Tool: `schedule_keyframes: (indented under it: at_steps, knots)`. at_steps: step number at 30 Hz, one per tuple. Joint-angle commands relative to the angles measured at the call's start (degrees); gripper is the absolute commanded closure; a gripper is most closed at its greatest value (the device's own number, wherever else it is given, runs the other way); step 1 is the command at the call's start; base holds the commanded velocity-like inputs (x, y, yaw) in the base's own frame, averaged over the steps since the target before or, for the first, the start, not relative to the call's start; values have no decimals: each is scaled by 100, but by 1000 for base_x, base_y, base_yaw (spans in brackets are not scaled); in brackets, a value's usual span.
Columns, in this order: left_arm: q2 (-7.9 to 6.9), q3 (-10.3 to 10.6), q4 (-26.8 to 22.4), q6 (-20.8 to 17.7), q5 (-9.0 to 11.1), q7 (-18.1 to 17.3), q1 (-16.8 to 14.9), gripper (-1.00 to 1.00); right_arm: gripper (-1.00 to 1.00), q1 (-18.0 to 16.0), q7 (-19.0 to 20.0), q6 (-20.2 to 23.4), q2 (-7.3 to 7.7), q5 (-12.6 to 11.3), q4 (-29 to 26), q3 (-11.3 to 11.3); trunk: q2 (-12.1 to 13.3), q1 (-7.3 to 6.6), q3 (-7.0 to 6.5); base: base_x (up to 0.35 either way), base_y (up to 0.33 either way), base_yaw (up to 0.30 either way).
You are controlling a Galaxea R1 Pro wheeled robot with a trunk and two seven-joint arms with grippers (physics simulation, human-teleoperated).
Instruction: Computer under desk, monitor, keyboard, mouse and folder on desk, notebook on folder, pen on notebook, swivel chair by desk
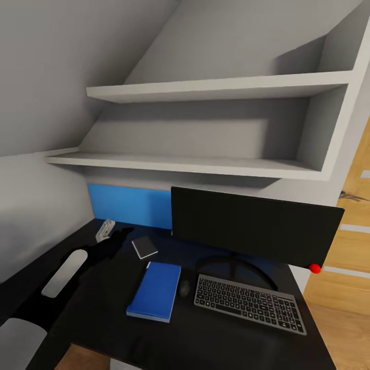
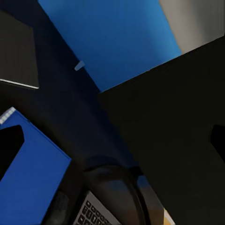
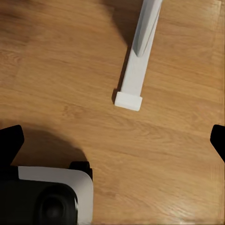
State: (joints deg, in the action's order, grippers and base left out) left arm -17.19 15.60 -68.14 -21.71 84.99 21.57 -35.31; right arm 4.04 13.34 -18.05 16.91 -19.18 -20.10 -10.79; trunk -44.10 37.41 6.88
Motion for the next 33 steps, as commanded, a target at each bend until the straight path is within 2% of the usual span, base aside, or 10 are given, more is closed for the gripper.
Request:
schedule_keyframes:
  at_steps: [1,5,11,12,14,21,33]
  knots:
    - [-5,14,15,4,42,96,-19,-100,-100,0,12,-6,6,-60,14,-35,34,-21,-2,0,0,0]
    - [-4,25,135,2,-51,320,-50,-100,-100,-1,11,1,4,-58,144,-36,195,-109,-39,0,0,0]
    - [31,30,281,0,-574,478,-66,-100,-100,-11,9,8,-8,9,352,-44,435,-241,-92,0,0,0]
    - [71,30,324,0,-877,527,-65,-100,-100,-14,5,10,-10,266,509,-91,475,-263,-101,0,0,0]
    - [82,31,338,-3,-960,565,-64,-100,-100,-18,4,14,-11,401,559,-106,555,-307,-119,0,0,0]
    - [98,34,361,-12,-1077,671,-64,-100,-100,-26,3,19,-12,600,636,-126,836,-460,-180,0,0,0]
    - [102,33,647,-17,-1114,651,-63,-100,-100,-44,2,27,-12,649,657,-125,1318,-724,-285,0,0,0]
